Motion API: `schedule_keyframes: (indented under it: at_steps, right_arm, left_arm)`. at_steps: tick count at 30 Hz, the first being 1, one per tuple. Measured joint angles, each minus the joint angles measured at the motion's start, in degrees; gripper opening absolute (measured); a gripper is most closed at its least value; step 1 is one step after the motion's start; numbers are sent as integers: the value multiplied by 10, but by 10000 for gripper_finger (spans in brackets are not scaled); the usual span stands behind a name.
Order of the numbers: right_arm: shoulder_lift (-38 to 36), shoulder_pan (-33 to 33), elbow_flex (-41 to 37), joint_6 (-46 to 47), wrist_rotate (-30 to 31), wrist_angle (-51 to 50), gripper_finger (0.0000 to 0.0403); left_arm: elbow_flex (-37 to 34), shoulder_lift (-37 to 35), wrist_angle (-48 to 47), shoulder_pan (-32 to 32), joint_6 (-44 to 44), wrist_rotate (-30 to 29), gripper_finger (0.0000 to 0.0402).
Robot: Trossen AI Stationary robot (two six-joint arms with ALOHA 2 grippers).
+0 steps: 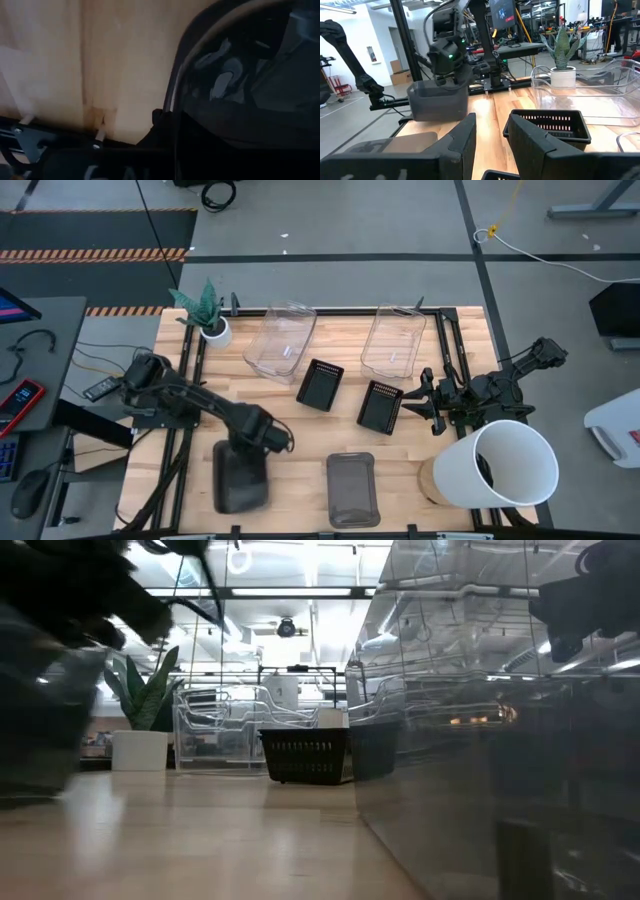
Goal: Stack baskets by color
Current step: Stack the middle black transparent bin on top of the left black transparent bin
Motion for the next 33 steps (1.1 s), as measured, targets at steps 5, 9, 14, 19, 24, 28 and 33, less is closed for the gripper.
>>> schedule_keyframes:
  at_steps: [5,9,14,19,24,28,33]
  right_arm:
    - [0,0,0,0,0,0,119]
    - [0,0,0,0,0,0,119]
    - [0,0,0,0,0,0,119]
    - [0,0,0,0,0,0,119]
    - [0,0,0,0,0,0,119]
    - [0,0,0,0,0,0,119]
    - [0,0,0,0,0,0,119]
  left_arm:
    - [10,2,2,18,-6,-6,43]
    - [28,3,-3,15,-11,-46,101]
    - [50,4,-5,14,-43,-88,172]
    - [78,4,-21,14,-63,-92,215]
    - [116,4,-29,7,-52,-94,215]
    - [112,3,-30,4,-52,-93,199]
    - [106,0,-61,4,-51,-80,183]
